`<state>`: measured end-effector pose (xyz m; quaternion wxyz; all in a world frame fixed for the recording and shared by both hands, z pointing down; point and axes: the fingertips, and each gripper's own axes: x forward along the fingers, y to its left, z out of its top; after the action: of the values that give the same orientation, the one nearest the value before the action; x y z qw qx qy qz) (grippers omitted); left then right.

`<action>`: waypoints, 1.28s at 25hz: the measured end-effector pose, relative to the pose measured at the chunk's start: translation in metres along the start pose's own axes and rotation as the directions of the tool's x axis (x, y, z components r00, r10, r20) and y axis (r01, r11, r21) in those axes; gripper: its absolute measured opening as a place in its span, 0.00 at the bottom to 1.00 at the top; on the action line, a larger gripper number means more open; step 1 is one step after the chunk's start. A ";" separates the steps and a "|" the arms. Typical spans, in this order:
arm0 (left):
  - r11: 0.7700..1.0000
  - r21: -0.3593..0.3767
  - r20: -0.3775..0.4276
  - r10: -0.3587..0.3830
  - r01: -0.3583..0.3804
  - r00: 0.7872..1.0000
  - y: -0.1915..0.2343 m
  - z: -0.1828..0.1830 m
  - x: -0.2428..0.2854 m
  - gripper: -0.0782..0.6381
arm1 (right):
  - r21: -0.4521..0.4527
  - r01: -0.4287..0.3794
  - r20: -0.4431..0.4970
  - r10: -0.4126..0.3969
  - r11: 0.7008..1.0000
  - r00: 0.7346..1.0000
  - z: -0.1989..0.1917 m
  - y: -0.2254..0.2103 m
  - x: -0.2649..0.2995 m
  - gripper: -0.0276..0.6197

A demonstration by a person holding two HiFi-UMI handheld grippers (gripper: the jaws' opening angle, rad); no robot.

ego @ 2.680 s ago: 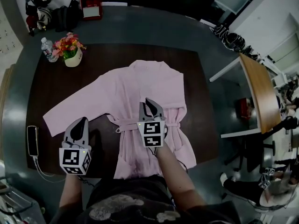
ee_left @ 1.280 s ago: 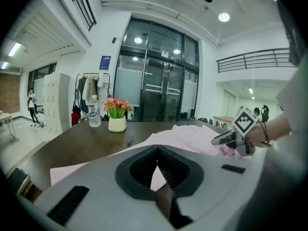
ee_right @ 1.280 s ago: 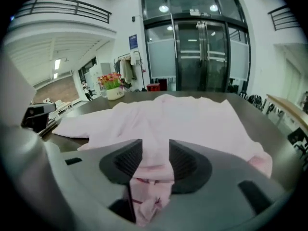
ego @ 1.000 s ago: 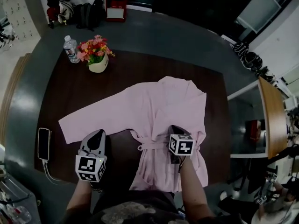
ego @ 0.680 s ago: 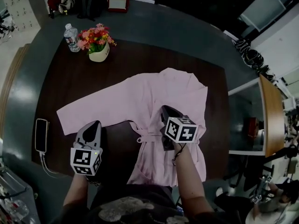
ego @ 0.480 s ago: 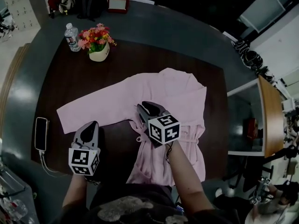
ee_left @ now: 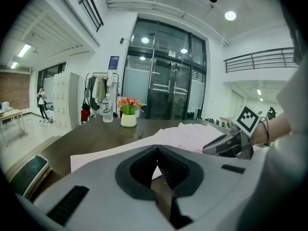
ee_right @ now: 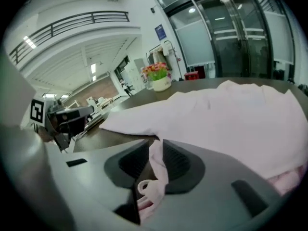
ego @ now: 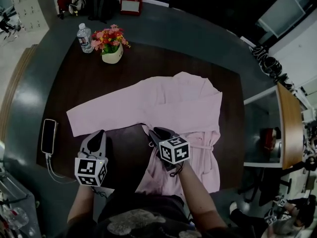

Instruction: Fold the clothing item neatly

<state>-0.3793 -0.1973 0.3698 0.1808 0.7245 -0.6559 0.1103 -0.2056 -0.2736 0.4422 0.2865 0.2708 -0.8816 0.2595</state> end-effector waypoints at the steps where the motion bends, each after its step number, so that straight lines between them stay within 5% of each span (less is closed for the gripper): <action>1: 1.000 -0.002 -0.002 -0.002 0.002 1.000 -0.002 -0.001 -0.002 0.12 | -0.036 -0.021 -0.024 0.020 0.999 1.000 -0.004 0.007 0.005 0.15; 14: 0.996 -0.011 0.030 0.092 -0.092 0.995 -0.034 -0.019 -0.080 0.12 | -0.089 -0.133 0.115 0.142 0.987 0.983 -0.015 0.077 -0.057 0.15; 20: 0.993 -0.024 0.068 0.120 -0.118 0.990 -0.079 -0.030 -0.134 0.12 | -0.044 -0.119 0.195 0.125 0.992 0.973 -0.050 0.080 -0.108 0.15; 25: 0.983 -0.050 0.055 0.177 -0.174 0.983 -0.095 -0.054 -0.178 0.12 | -0.102 -0.095 0.232 0.116 0.990 0.966 -0.078 0.103 -0.131 0.15; 32: 0.975 -0.074 0.037 0.213 -0.209 0.976 -0.083 -0.070 -0.208 0.12 | -0.069 -0.069 0.322 0.087 0.995 0.943 -0.060 0.132 -0.154 0.05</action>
<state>-0.3158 0.0263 0.3411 0.1786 0.6463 -0.7364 0.0895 -0.1601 -0.0910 0.3451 0.1348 0.2664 -0.9337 0.1974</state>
